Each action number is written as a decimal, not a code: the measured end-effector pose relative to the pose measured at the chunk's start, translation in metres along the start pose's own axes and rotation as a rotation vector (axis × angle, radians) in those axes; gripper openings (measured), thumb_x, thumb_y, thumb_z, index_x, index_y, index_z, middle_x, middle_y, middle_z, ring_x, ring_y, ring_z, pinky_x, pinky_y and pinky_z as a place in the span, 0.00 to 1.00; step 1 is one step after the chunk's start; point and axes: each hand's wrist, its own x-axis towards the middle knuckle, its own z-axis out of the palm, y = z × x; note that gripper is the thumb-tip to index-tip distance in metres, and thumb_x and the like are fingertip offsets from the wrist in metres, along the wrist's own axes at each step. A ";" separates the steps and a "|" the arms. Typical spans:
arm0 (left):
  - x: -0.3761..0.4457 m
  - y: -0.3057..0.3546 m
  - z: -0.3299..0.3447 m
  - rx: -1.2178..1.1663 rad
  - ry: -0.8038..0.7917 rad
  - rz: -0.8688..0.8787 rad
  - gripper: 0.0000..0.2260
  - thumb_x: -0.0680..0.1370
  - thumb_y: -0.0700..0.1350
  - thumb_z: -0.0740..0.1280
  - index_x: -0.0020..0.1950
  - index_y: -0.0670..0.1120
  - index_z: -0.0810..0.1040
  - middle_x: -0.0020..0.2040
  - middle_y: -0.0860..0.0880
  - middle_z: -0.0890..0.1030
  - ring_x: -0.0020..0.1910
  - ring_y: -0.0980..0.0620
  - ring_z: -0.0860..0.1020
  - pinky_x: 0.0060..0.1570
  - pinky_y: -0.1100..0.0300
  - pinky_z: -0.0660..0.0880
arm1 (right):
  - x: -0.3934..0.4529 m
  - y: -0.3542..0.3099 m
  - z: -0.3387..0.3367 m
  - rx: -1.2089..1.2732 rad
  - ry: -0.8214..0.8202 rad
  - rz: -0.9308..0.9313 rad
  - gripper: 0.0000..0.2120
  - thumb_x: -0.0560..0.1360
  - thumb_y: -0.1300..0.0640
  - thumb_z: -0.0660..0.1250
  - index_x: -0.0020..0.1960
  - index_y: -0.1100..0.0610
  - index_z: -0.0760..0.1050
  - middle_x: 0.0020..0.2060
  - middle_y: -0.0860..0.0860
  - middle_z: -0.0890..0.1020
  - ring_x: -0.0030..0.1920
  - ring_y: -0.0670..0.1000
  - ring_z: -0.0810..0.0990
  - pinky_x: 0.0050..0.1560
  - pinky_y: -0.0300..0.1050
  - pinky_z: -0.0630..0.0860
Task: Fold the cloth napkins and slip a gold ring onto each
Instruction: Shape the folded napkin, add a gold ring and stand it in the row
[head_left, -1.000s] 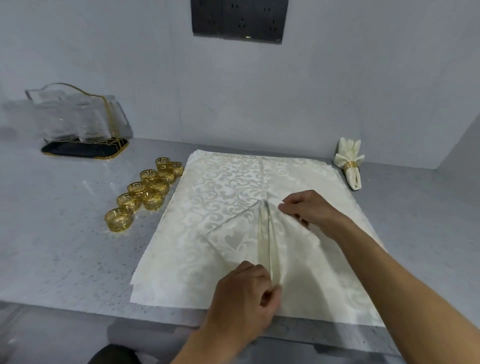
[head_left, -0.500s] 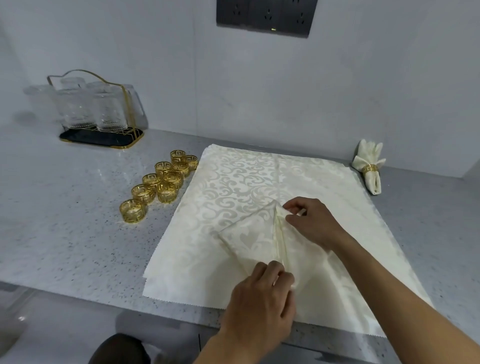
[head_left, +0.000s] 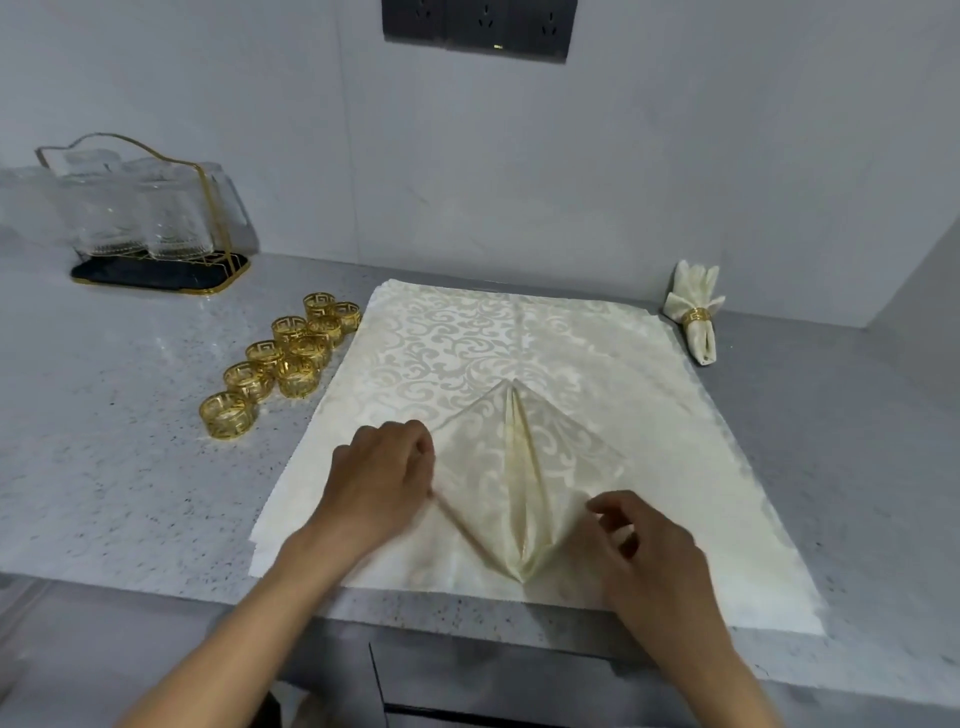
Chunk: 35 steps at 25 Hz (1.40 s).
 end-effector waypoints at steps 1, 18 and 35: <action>0.000 0.001 -0.002 0.002 -0.018 0.011 0.06 0.79 0.48 0.60 0.44 0.55 0.74 0.39 0.57 0.79 0.45 0.53 0.76 0.49 0.49 0.73 | -0.004 0.000 0.007 0.023 -0.004 -0.014 0.04 0.77 0.47 0.66 0.51 0.42 0.76 0.43 0.37 0.80 0.43 0.39 0.78 0.46 0.42 0.75; -0.069 0.027 0.014 0.016 -0.082 0.116 0.16 0.79 0.58 0.59 0.56 0.50 0.80 0.43 0.57 0.78 0.44 0.58 0.75 0.48 0.62 0.73 | 0.025 0.031 0.028 -0.394 0.184 -0.320 0.14 0.71 0.41 0.65 0.45 0.50 0.81 0.41 0.45 0.78 0.40 0.52 0.74 0.41 0.46 0.65; 0.019 0.055 0.054 0.479 -0.249 0.267 0.26 0.84 0.59 0.43 0.81 0.53 0.45 0.81 0.51 0.42 0.79 0.48 0.41 0.75 0.40 0.42 | 0.020 0.018 0.025 -0.538 0.159 -0.295 0.14 0.75 0.43 0.61 0.40 0.52 0.77 0.37 0.48 0.77 0.36 0.54 0.74 0.38 0.49 0.69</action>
